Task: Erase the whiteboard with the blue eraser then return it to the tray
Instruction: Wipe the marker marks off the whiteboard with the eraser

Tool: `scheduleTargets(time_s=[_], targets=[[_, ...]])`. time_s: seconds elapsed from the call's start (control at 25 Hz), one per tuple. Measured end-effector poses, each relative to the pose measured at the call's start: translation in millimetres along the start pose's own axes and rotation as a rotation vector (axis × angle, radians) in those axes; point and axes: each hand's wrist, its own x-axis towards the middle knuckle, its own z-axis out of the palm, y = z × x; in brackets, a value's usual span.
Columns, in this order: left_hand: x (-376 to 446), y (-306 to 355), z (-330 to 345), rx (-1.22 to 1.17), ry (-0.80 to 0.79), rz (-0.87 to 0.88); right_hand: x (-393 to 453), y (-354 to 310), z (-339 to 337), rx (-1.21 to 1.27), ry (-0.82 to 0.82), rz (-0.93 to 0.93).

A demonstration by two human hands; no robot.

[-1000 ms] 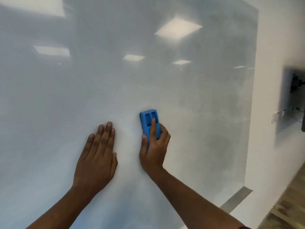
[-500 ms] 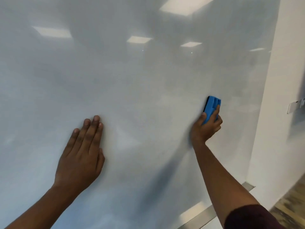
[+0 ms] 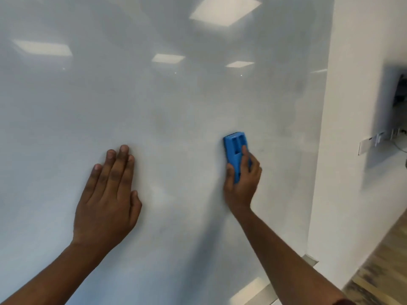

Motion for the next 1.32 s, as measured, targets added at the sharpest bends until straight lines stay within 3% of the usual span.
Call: scheduleTargets(time_s=[0.2, 0.24, 0.32, 0.44, 0.52, 0.68, 0.76, 0.8, 0.88, 0.96, 1.04, 1.08, 1.12, 1.2, 1.28, 1.32], targets=[[8.6, 17.2, 9.6, 0.056, -0.030, 0.156, 65.6, 43.3, -8.3, 0.091, 0.190, 0.744], [9.7, 22.5, 12.1, 0.052, -0.030, 0.156, 58.0, 34.3, -5.8, 0.085, 0.189, 0.732], [9.1, 32.7, 18.8, 0.041, -0.028, 0.167, 7.6, 5.2, -3.2, 0.073, 0.117, 0.428], [7.2, 40.9, 28.2, 0.040, -0.013, 0.201, -78.8, -16.7, -16.4, 0.123, -0.236, -0.113], [4.4, 39.4, 30.5, 0.032, -0.002, 0.232, -60.1, 17.3, -24.2, 0.170, -0.275, -0.133], [-14.2, 31.3, 30.1, 0.035, -0.014, 0.261, 17.9, 106.9, -42.7, 0.177, -0.048, 0.535], [-24.1, 33.1, 31.1, 0.033, -0.012, 0.267, 27.9, 121.4, -44.3, 0.213, 0.029, 0.713], [-27.1, 33.7, 32.4, 0.038, -0.008, 0.265, 18.3, 111.0, -38.6, 0.203, 0.064, 0.717], [-29.0, 35.0, 34.6, 0.044, 0.003, 0.253, -35.5, 67.6, -23.4, 0.197, 0.048, 0.569], [-26.6, 36.5, 36.1, 0.029, 0.009, 0.243, -109.1, 17.9, -20.7, 0.167, -0.157, 0.235], [-27.2, 35.8, 33.4, 0.001, -0.002, 0.231, -134.5, 15.9, -34.1, 0.161, -0.363, -0.035], [-29.9, 34.9, 32.0, -0.017, -0.008, 0.221, -120.7, 34.5, -37.2, 0.170, -0.351, -0.073], [-36.9, 32.8, 29.3, -0.028, -0.021, 0.204, -100.6, 56.9, -39.4, 0.154, -0.266, 0.007], [-57.9, 25.3, 23.3, -0.028, -0.050, 0.171, -45.8, 98.0, -47.6, 0.142, -0.069, 0.380], [-82.5, 13.2, 18.6, -0.014, -0.081, 0.155, -11.6, 116.3, -53.0, 0.187, 0.008, 0.676], [-92.1, 7.1, 18.2, -0.004, -0.093, 0.155, -15.9, 109.9, -49.4, 0.202, 0.027, 0.738]])
